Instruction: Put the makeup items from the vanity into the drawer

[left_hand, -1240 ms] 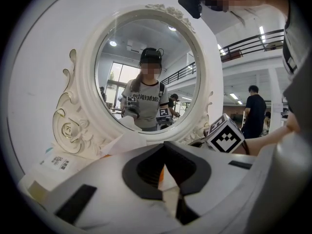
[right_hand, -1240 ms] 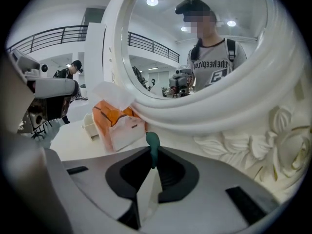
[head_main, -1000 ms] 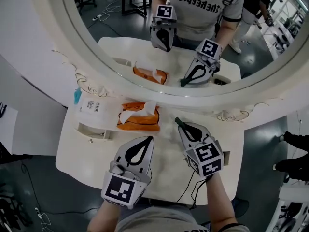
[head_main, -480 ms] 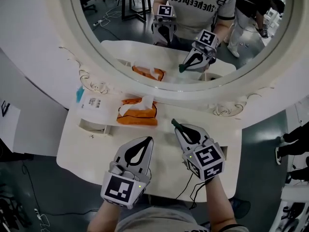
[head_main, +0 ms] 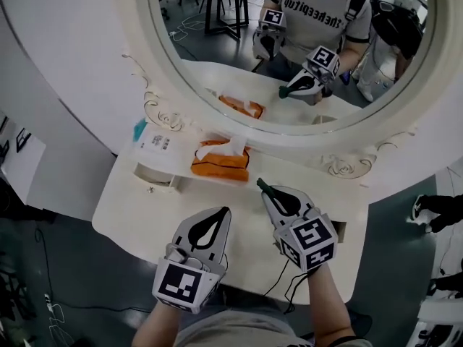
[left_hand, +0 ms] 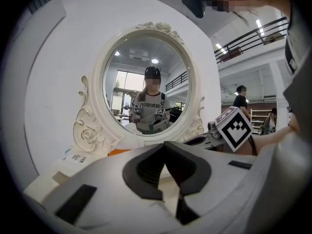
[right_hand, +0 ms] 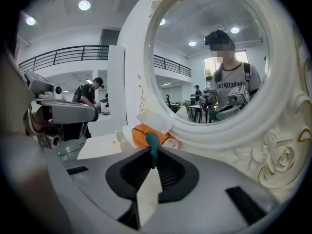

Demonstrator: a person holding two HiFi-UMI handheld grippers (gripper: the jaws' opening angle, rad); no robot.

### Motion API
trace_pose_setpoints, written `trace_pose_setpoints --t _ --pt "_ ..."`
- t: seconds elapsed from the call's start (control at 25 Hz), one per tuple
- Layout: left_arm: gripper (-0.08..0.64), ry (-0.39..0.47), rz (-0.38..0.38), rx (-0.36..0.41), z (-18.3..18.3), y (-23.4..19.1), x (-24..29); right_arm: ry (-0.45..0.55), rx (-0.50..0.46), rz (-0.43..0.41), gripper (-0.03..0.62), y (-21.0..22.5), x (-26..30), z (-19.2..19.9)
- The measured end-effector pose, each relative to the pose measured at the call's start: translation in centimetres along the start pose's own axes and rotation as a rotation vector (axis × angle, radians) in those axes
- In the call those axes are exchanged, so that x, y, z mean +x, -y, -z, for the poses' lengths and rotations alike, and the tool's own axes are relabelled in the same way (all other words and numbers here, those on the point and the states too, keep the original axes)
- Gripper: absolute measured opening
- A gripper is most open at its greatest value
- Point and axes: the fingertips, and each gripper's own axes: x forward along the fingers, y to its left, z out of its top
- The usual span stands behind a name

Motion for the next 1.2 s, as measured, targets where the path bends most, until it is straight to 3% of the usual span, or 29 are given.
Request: trace_pose_setpoints --t 0.48,0.76,1.2 --pt "0.037 0.042 -0.114 -0.005 0.4 -3.1 -3.8 0.016 -0.064 -0.119 0.049 -5.2 2.9 -1.5" --pt "0.037 0.039 -0.088 -0.006 0.3 -5.9 -5.3 0.015 -0.073 -0.121 0.049 -8.0 5.4 -3.4" --pt "0.037 0.047 -0.115 -0.023 -0.3 -14.0 -8.5 -0.001 -0.087 -0.137 0.049 -13.1 11.5 -6.3"
